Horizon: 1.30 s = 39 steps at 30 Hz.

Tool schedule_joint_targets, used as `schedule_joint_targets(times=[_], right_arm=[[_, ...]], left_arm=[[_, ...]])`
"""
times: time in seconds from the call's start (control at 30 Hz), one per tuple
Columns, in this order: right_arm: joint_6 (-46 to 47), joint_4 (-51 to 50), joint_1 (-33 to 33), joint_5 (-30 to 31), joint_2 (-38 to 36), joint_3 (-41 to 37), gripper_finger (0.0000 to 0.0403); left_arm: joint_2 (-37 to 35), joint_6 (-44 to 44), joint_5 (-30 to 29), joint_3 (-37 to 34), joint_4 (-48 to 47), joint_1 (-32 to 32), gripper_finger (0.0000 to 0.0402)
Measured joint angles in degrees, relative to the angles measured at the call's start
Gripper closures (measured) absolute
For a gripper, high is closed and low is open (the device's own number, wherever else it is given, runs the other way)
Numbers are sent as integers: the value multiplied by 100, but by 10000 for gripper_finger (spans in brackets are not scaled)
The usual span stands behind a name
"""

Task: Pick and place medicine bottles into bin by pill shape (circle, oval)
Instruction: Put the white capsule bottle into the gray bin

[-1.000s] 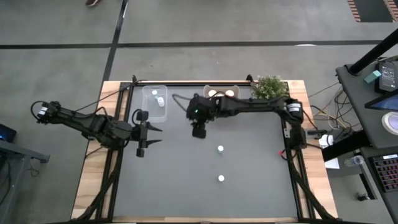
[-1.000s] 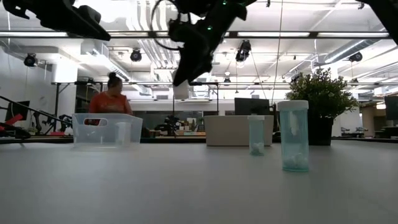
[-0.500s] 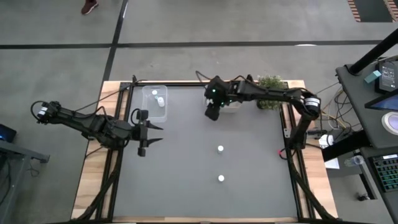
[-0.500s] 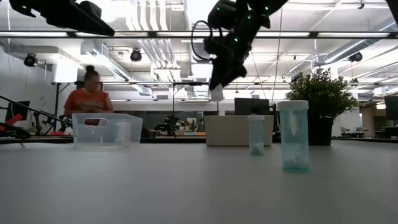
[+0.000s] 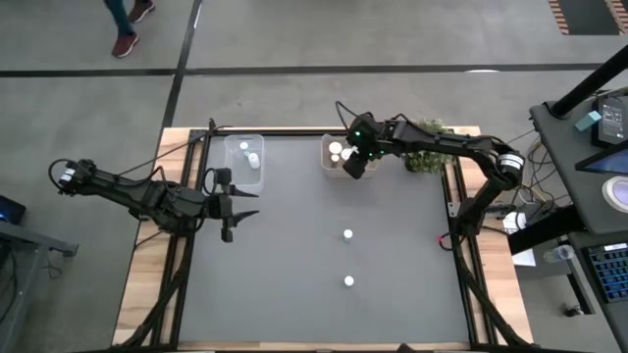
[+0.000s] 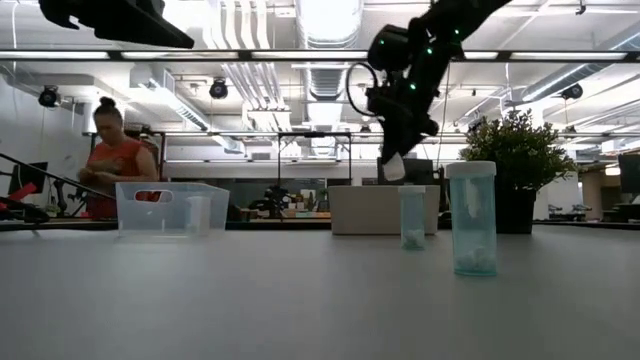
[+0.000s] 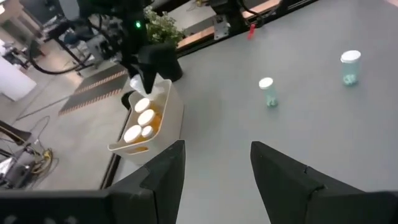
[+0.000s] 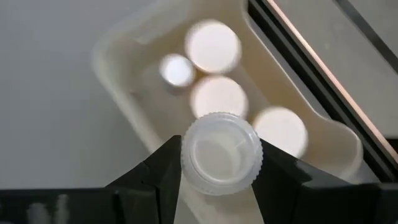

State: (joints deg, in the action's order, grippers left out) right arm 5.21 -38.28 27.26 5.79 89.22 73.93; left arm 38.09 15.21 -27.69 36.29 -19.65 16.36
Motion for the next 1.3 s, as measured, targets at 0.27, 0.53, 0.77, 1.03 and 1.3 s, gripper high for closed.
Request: schedule_joint_targets(times=[0.27, 0.53, 0.77, 1.03, 1.3], right_arm=[[42, 357, 78, 211, -50, -484, 247], [122, 620, 93, 238, -29, -562, 249], [805, 729, 93, 482, -75, -671, 248], [656, 896, 1, -401, -955, -498, 245], [1197, 3168, -61, -2917, -1944, -1266, 250]], left_arm=[[2, 351, -15, 0, 306, -7, 233], [8, 362, -15, 0, 317, -15, 233], [13, 364, -21, 0, 316, -15, 233], [13, 365, -28, 0, 318, -15, 233], [13, 365, -28, -2, 320, -24, 233]])
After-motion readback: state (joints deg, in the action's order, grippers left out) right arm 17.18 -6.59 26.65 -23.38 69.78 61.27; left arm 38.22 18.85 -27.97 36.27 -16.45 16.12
